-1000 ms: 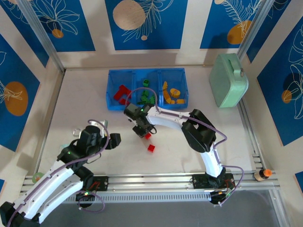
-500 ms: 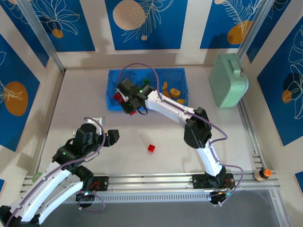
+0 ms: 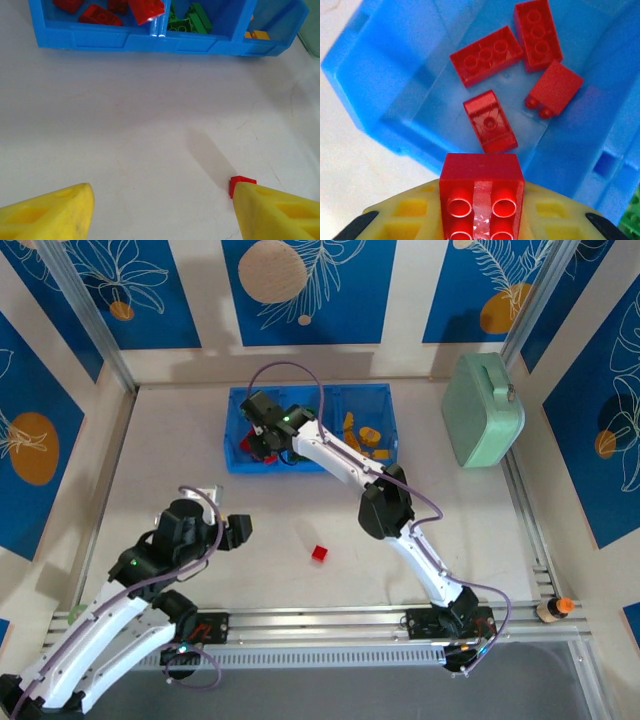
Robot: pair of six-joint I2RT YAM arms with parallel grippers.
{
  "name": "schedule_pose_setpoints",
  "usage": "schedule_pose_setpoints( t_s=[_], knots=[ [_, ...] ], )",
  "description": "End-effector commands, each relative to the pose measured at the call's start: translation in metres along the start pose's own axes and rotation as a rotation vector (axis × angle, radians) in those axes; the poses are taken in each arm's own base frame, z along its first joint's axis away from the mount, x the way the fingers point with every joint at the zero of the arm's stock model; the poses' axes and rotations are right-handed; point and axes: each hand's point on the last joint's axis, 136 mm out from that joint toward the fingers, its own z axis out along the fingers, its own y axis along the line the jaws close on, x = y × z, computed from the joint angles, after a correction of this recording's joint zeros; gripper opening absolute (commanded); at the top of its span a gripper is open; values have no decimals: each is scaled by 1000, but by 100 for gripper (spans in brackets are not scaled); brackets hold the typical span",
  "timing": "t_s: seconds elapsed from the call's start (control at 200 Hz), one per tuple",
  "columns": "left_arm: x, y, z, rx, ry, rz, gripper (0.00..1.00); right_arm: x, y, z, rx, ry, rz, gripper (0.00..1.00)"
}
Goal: Sort the legos into containers by color
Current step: Place the lego in the container.
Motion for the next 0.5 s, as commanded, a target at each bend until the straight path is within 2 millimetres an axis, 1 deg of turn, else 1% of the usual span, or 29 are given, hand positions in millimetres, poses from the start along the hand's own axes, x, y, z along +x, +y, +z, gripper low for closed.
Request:
schedule_pose_setpoints(
  t_s=[0.0, 0.16, 0.215, 0.27, 0.285, 0.305, 0.36, 0.38, 0.425, 0.495],
  knots=[
    [2, -7, -6, 38, 9, 5, 73, -22, -4, -5, -20, -65, 31, 25],
    [6, -9, -5, 44, 35, 8, 73, -42, -3, -3, -37, -137, 39, 28],
    [5, -10, -6, 46, 36, 14, 73, -50, -6, -2, -23, -169, 38, 29],
    [4, -10, -7, 39, 36, 25, 73, -58, -7, -4, -18, -199, 40, 32],
    [5, -10, -6, 33, 40, 30, 73, -61, -7, -5, -22, -208, 42, 34],
    [5, -8, -6, 22, 45, 39, 73, -64, -6, -7, -27, -218, 42, 41],
    [8, -6, -5, -8, 74, 71, 73, -71, -6, -15, -28, -240, 47, 71],
    [9, -6, -5, -16, 83, 78, 73, -72, -8, -19, -19, -245, 52, 77],
    [11, -8, -2, -22, 106, 90, 73, -75, -12, -28, 7, -255, 64, 82],
    [14, -14, 4, -16, 133, 114, 73, -74, -17, -45, 27, -252, 83, 83]
  ],
)
